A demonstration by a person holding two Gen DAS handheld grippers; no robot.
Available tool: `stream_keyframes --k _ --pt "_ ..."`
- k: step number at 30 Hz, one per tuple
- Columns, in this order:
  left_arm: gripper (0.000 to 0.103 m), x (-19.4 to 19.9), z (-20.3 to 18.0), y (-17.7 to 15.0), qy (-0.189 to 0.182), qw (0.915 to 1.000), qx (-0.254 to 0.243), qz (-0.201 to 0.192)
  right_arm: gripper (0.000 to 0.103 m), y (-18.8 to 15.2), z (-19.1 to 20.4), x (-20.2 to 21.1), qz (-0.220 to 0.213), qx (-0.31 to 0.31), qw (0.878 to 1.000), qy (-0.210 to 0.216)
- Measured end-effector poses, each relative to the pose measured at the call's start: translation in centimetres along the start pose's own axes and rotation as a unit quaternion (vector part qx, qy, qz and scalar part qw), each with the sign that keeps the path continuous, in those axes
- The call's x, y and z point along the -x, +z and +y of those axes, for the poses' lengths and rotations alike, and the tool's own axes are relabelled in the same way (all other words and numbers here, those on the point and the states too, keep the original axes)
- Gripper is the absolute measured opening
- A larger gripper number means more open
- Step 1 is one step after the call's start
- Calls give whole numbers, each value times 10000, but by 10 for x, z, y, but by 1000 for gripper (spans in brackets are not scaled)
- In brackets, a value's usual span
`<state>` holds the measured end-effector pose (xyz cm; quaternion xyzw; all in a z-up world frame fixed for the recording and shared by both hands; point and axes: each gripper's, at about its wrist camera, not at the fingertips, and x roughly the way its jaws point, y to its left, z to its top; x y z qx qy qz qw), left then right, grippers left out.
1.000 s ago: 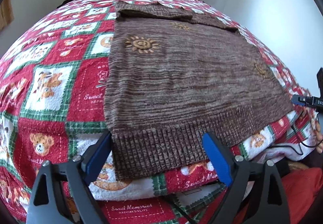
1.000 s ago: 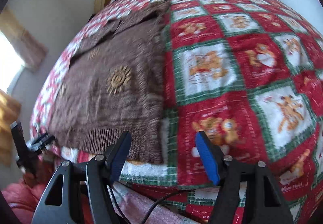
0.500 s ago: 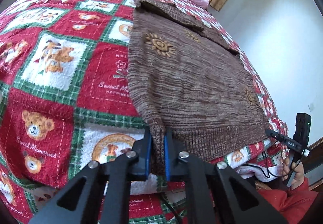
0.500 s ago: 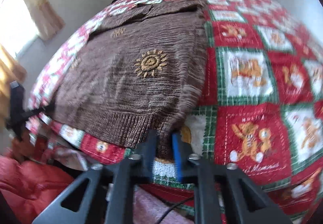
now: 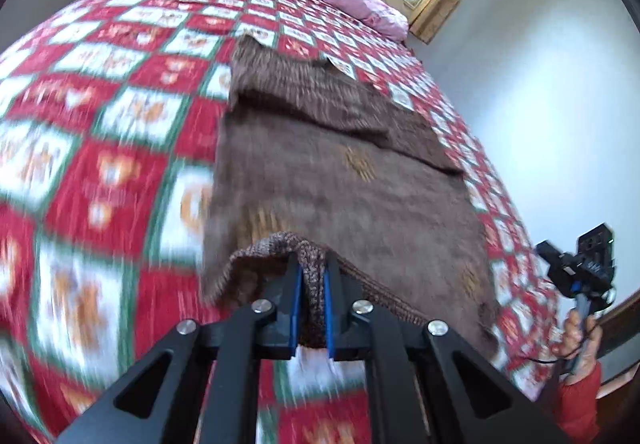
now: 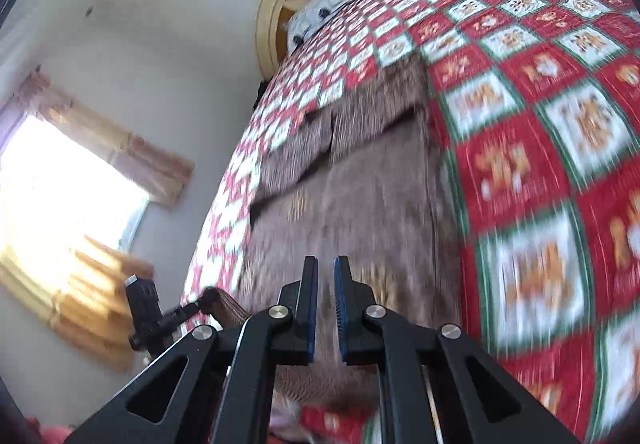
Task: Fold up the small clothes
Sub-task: 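Grasp the sweater hem with the left gripper while the right gripper grasps it too, lifting toward the collar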
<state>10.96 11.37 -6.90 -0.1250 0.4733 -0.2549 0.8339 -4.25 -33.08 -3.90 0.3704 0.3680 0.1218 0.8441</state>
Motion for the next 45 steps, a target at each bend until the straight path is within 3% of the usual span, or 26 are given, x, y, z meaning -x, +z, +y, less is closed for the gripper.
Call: stream_keyframes --k 1,4,10,12,13,14,16,19,22,25,26,27,28,29,30,34,39,42,45 --pt "9 -11 2 12 70 10000 17 59 8 11 -3 -4 -46 -60 10000 -17" --pt "10 -38 4 37 351 9992 13 188 8 37 -12 -23 -262 89 9978 -609" --pt "10 -78 15 48 523 9966 77 628 9 26 8 -32 -332 806 9916 -961" --pt "10 -82 15 46 531 9968 10 600 25 14 10 -25 -148 1174 9866 -1119" --pt "10 -82 14 46 534 9969 -29 573 51 8 12 -26 -43 1377 9830 -1210" --pt "11 -83 13 46 540 9969 -45 571 69 -5 17 -26 101 1717 9764 -1302" --pt "11 -84 13 47 534 9969 -10 581 70 -23 23 -24 214 2211 9651 -1385" --pt "11 -84 13 47 551 9968 26 575 70 -48 31 -39 667 2998 9345 -1798" --pt "11 -83 13 46 600 9967 38 537 70 -70 37 -52 1263 3446 9202 -1366" --pt "12 -84 13 45 628 9968 37 489 70 -88 41 -63 1667 3876 8963 -1363" --pt "12 -84 13 45 642 9968 34 482 60 -95 39 -72 1841 3986 8853 -1534" --pt "12 -83 13 45 664 9966 30 480 50 -99 35 -79 1979 3983 8807 -1629" --pt "12 -84 12 45 685 9965 36 483 45 -102 31 -85 2119 3950 8775 -1707" --pt "12 -83 12 45 704 9963 56 481 26 -103 33 -83 2029 3950 8804 -1664" --pt "12 -80 12 45 709 9964 82 460 15 -101 33 -81 2073 3874 8845 -1570" --pt "10 -62 10 44 546 9978 174 320 15 -88 43 -60 1851 3621 9029 -1393" --pt "10 -38 3 68 473 9988 61 -61 15 -34 56 -32 1083 3079 9415 -840" --pt "10 -46 5 85 593 9981 74 -154 15 14 46 -50 630 2464 9641 -758" --pt "13 -74 12 96 826 9965 -13 143 15 51 14 -82 408 1610 9845 -559"
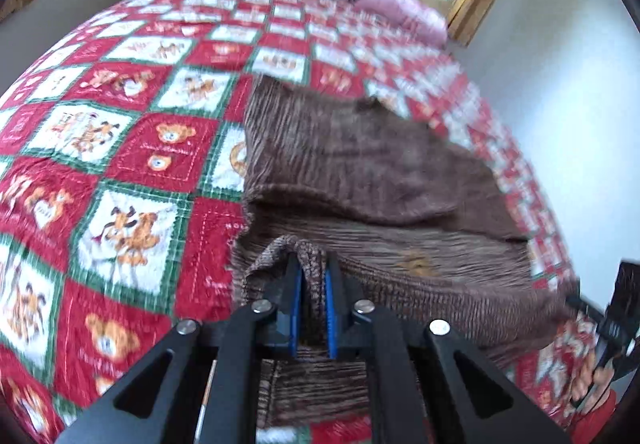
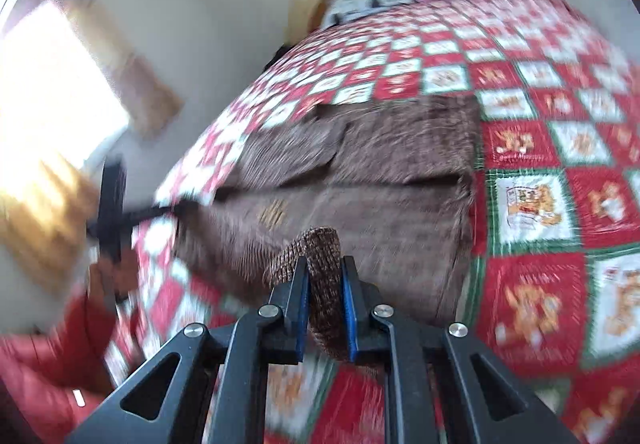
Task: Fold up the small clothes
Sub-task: 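Grasp the sweater hem with the left gripper while the right gripper grasps it too, lifting toward the collar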
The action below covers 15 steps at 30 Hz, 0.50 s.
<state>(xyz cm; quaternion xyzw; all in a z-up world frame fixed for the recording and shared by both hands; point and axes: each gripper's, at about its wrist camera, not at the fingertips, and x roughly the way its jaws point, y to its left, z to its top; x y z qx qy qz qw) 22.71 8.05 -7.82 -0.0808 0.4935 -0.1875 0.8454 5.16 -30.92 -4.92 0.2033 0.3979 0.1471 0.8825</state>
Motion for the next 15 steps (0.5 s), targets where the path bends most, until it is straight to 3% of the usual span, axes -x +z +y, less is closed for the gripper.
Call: stream_keyframes --k 3,6,8,10,15 --pt "16 -17 12 2 63 9993 -24 379 15 5 -35 -42 47 -661 9978 -89" --pt "26 -3 23 2 -216 9992 -178 283 16 -5 -59 -57 -97 -1286 9916 -54" --pt "56 14 26 2 49 9985 -538 -66 17 -8 -65 -56 -296 -1454 9889 118" --pt "69 29 28 2 237 9948 -917 -369 17 -7 -63 -56 -315 -1349 9903 82" --pt "69 26 27 -4 550 9801 -1880 -332 17 -5 -60 -64 -338 -1176 9925 -13"
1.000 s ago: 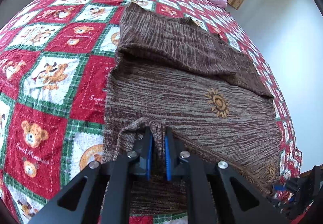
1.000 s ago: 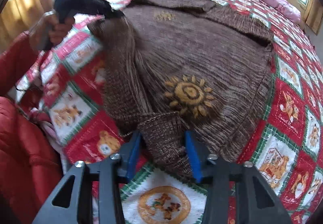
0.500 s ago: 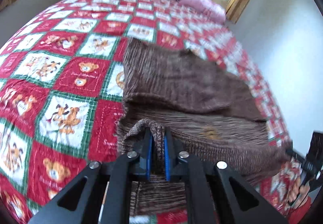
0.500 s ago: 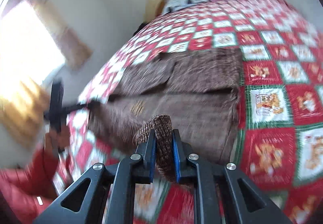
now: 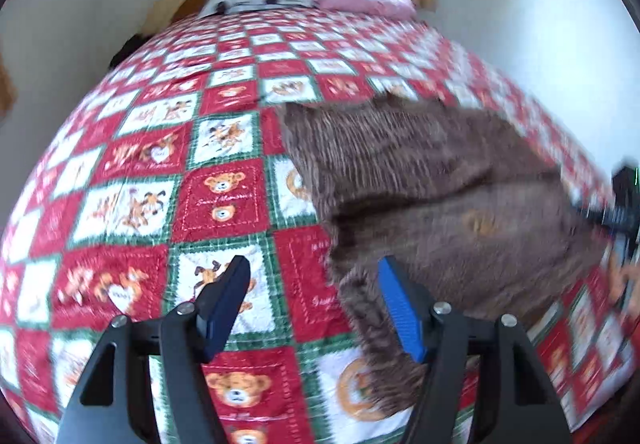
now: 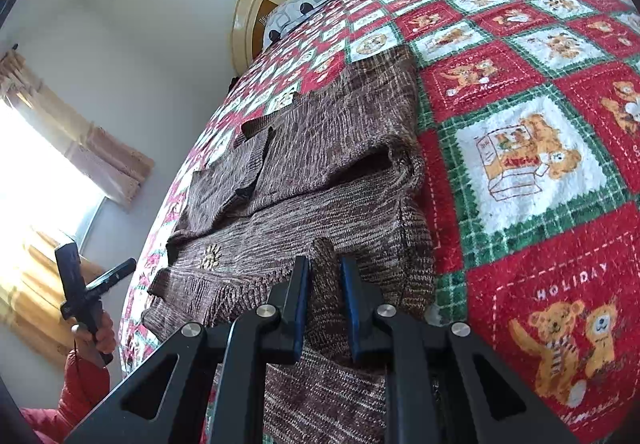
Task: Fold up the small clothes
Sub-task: 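Grasp the sweater hem with the left gripper while the right gripper grasps it too, lifting toward the collar, then carry the hem with both grippers over the body toward the collar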
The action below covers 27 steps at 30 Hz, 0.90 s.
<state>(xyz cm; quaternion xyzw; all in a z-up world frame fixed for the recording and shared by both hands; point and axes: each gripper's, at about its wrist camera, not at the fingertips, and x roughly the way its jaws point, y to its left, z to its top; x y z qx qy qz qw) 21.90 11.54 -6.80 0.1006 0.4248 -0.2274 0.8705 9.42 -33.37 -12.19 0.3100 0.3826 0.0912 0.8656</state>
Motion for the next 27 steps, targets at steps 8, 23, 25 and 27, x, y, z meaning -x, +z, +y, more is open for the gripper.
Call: stream_keyframes --k 8,23,25,27 --pt "69 -27 -60 -29 655 9518 -2988 235 17 -3 -8 2 -80 -126 9998 121" --pt "50 -76 -22 24 -1130 9926 -236 366 17 -5 -14 5 -212 -264 9993 146" --pt "50 -74 -28 19 -1025 9938 -343 277 17 -4 -14 5 -209 -276 9993 144" --pt "51 -75 -35 19 -917 9945 -440 240 17 -4 -14 5 -203 -312 9992 140"
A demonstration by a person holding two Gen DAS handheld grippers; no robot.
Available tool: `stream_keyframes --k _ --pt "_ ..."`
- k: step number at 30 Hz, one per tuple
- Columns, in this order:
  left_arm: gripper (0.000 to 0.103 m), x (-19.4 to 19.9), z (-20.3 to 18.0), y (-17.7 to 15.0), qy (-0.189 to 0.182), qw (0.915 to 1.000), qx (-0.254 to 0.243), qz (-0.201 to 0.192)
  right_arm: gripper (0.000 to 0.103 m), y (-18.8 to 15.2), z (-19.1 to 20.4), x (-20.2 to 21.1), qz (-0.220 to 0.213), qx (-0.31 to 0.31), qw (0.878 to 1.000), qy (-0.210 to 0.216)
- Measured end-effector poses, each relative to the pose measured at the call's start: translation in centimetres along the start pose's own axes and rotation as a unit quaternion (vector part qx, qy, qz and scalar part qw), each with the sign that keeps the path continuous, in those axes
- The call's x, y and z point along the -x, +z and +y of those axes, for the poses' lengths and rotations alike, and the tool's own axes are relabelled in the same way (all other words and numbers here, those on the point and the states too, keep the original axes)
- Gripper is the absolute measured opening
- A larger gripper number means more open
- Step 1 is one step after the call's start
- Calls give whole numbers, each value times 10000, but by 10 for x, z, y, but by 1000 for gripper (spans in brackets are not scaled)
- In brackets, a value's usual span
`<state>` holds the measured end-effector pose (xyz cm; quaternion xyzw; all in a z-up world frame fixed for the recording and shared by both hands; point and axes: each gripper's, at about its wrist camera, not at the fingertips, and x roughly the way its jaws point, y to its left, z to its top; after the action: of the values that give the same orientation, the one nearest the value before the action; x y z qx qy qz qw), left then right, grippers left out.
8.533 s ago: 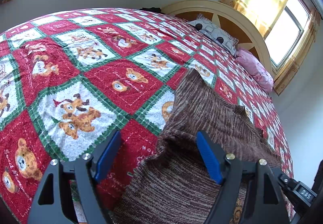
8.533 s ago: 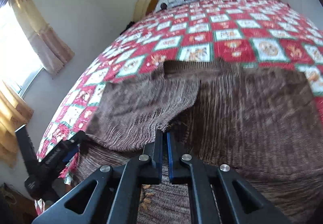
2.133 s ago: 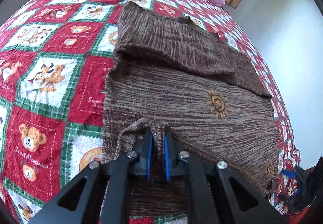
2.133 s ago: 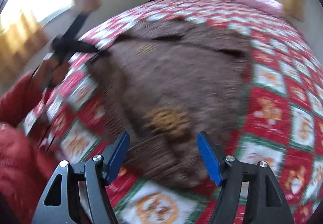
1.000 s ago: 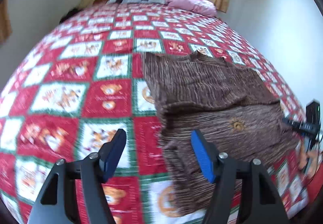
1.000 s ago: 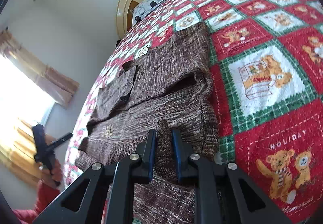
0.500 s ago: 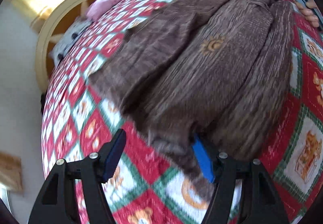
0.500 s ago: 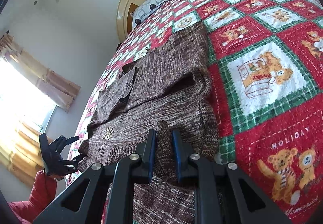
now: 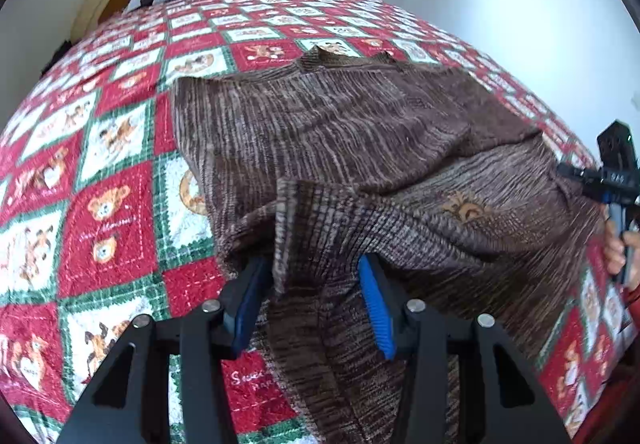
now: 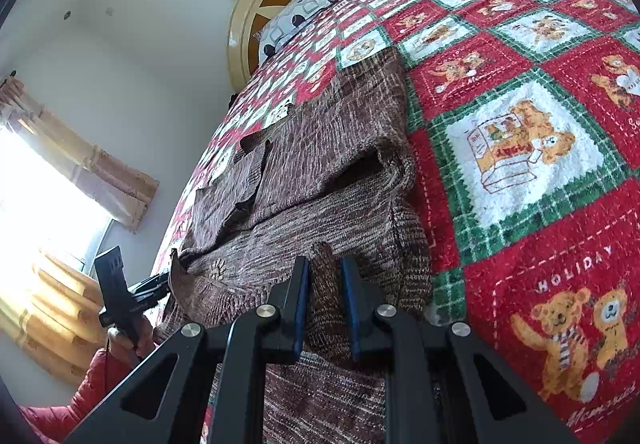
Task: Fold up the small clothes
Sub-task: 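Carry the hem with both grippers over the body toward the collar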
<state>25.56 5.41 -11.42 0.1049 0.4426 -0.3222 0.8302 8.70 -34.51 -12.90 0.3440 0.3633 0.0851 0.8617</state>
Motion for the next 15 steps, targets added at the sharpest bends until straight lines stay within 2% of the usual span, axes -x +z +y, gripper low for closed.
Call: stream_keyframes --k 4,6,7,8,9,10,11,13,15 --pt "50 -3 2 6 -70 9998 184 -16 18 4 -1 3 15 -142 9999 86" --pt "37 -3 5 7 -109 9996 261 -56 18 9 -4 11 -122 -341 9992 153" --pt "24 0 6 4 -122 9995 286 -74 23 10 -4 15 -183 -359 9991 163" --pt "19 1 6 2 -124 9994 321 -100 35 13 -3 22 -270 -307 9990 161" --pt "17 3 6 -1 -134 9991 384 -152 43 14 -1 28 -325 -220 9991 132" --pt "16 4 6 -2 -141 9988 441 -176 58 15 2 34 -384 -119 9992 71" --pt "16 4 8 -4 -166 9982 534 -195 65 16 7 43 -497 97 9987 -66" --pt "15 5 12 -7 -261 9963 783 -250 66 16 20 53 -547 589 9965 -220" --pt "15 5 15 -8 -313 9943 978 -291 66 17 36 54 -350 1234 9912 -320"
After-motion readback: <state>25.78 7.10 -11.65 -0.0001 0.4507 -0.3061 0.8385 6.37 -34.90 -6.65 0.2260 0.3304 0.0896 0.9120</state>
